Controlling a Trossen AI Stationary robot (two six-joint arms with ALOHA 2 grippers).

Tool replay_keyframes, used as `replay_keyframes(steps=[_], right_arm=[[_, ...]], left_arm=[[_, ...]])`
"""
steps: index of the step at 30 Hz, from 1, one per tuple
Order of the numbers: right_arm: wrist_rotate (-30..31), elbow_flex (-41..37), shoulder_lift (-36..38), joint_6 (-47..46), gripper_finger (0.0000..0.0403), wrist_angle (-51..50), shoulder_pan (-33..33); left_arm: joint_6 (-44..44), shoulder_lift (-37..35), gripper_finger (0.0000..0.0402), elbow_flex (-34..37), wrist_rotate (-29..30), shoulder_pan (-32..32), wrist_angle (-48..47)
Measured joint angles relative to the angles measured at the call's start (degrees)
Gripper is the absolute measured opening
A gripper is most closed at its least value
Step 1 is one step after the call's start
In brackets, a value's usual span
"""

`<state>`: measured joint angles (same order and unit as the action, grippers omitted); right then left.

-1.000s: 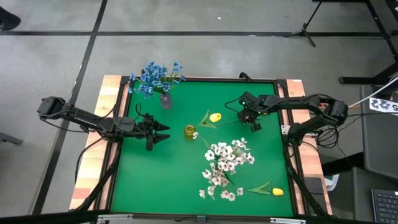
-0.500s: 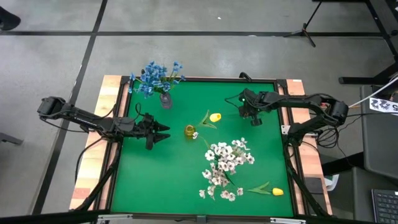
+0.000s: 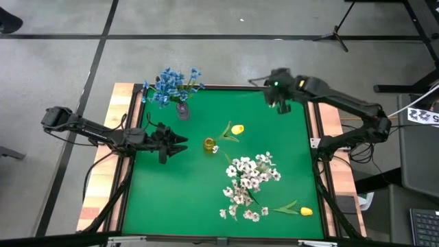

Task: Sort flowers into vase by color
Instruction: Put the top yellow flower into the yellow vase

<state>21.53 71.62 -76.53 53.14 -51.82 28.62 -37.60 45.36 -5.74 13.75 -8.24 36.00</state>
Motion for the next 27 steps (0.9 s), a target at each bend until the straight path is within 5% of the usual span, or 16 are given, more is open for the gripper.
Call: replay_keyframes(steps=[11,20,27], right_arm=[[11.43,25.54,0.22,9.97,0.0000,-4.43,-13.99],[26.33,27.36,-3.64,32.39,0.0000,5.83,-32.63],[31.12,27.36,-13.11,58.19,0.0000,20.46,-42.17]], left_arm=[[-6.72,0.00,0.0255,0.00,-0.02,-0.01,2.81],[-8.71,0.00,0.0255,-0.01,-0.02,0.00,17.61],[-8.81,-0.01,0.0255,-0.02,-1.24,-0.03,25.27]])
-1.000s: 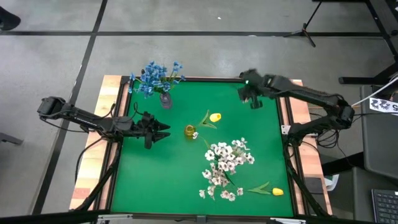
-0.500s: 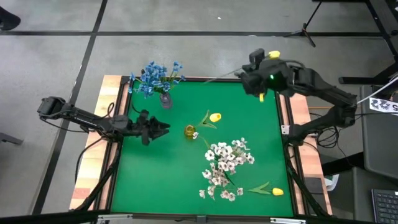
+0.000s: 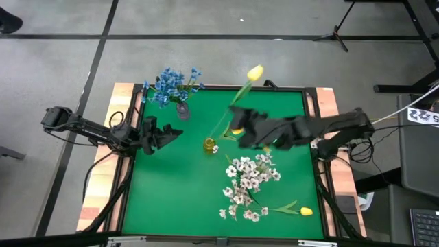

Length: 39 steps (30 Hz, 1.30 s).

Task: Sort flowers into vase by color
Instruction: Put the top yellow flower into the yellow vase

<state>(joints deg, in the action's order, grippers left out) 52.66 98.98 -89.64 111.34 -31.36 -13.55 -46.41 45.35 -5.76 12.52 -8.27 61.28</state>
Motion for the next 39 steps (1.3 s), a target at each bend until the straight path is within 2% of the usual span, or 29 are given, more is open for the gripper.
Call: replay_keyframes(steps=[5,9,15,22,26,39], right_arm=[[-0.69,-0.02,-7.17,12.33,0.0000,11.99,-2.95],[-3.68,-0.02,-11.15,17.43,0.0000,18.12,-3.51],[-9.98,-0.02,-14.29,18.09,0.0000,23.93,-3.29],[-16.22,-0.02,-14.56,14.96,0.0000,25.85,-2.85],[-16.03,-0.02,-14.56,14.56,0.0000,25.97,-2.86],[-17.77,-0.02,-14.56,13.68,0.0000,25.32,-2.83]], left_arm=[[-0.24,-0.03,0.0255,0.00,-2.25,0.00,1.49],[-0.53,0.01,0.0255,0.00,-4.15,0.00,1.49],[0.98,0.00,0.0255,-0.74,-6.80,0.00,-0.69],[5.78,0.36,0.0255,-7.69,-9.19,0.00,-12.14],[6.34,1.43,0.0255,-11.03,-10.38,-0.72,-16.10],[6.38,11.43,0.0255,-17.75,-10.50,-4.30,-15.31]])
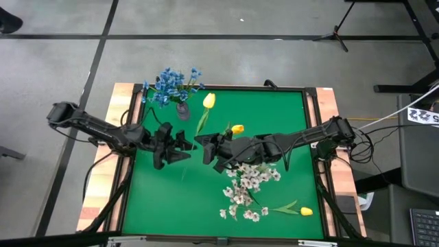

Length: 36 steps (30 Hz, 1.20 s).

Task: Sort flowers into vase by color
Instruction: Put the top yellow flower into the yellow vase

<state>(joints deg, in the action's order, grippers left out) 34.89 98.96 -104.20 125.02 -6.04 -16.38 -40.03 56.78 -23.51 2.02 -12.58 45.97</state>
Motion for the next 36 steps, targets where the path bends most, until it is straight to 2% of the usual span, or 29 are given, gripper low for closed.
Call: replay_keyframes(steps=[8,14,21,31,33,36], right_arm=[[0.01,0.00,0.00,-0.69,0.0000,-0.88,-0.09],[1.16,0.00,0.00,-1.94,0.0000,-2.97,-0.09],[1.54,0.00,0.02,-1.86,0.0000,-3.65,-0.10],[1.54,0.00,0.07,-1.80,0.0000,-3.63,-0.15],[1.50,0.00,0.11,-1.78,0.0000,-3.67,-0.17],[1.55,0.00,0.11,-1.97,0.0000,-3.76,-0.17]], left_arm=[[3.71,3.97,0.0255,-4.88,-0.02,-0.27,0.03],[4.09,3.93,0.0242,-5.29,-0.06,-0.27,-0.59],[4.00,3.91,0.0170,-5.29,0.44,0.32,-2.16],[5.44,3.92,0.0019,-5.27,1.02,0.64,-2.52],[5.72,3.95,0.0008,-5.27,1.06,0.67,-2.55],[5.88,3.95,0.0012,-5.27,1.48,0.65,-2.57]])
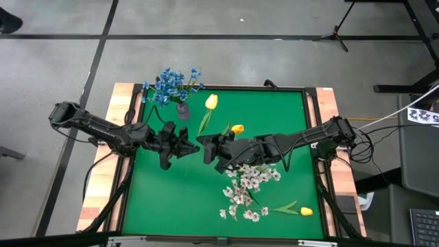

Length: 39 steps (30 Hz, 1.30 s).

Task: Sort flowers into vase by color
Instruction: Put the top yellow flower into the yellow vase

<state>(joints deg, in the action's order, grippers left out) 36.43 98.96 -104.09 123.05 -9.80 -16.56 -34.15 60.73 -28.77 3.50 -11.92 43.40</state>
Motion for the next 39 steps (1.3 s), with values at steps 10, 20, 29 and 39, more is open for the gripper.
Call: replay_keyframes(steps=[10,20,29,39], right_arm=[[0.19,0.00,0.00,-4.42,0.0094,0.56,0.02],[9.82,0.00,0.13,-4.44,0.0197,3.65,-1.43],[20.10,-0.07,7.22,-2.76,0.0209,6.05,-10.36],[27.93,-0.02,15.19,-5.96,0.0209,11.03,-23.10]], left_arm=[[2.26,-0.04,0.0003,0.00,2.92,-0.04,0.29],[8.83,-0.07,0.0003,0.00,10.58,0.87,1.37],[25.76,0.07,0.0003,0.00,28.12,-1.05,2.85],[36.41,7.95,0.0002,1.97,35.66,-1.95,15.07]])
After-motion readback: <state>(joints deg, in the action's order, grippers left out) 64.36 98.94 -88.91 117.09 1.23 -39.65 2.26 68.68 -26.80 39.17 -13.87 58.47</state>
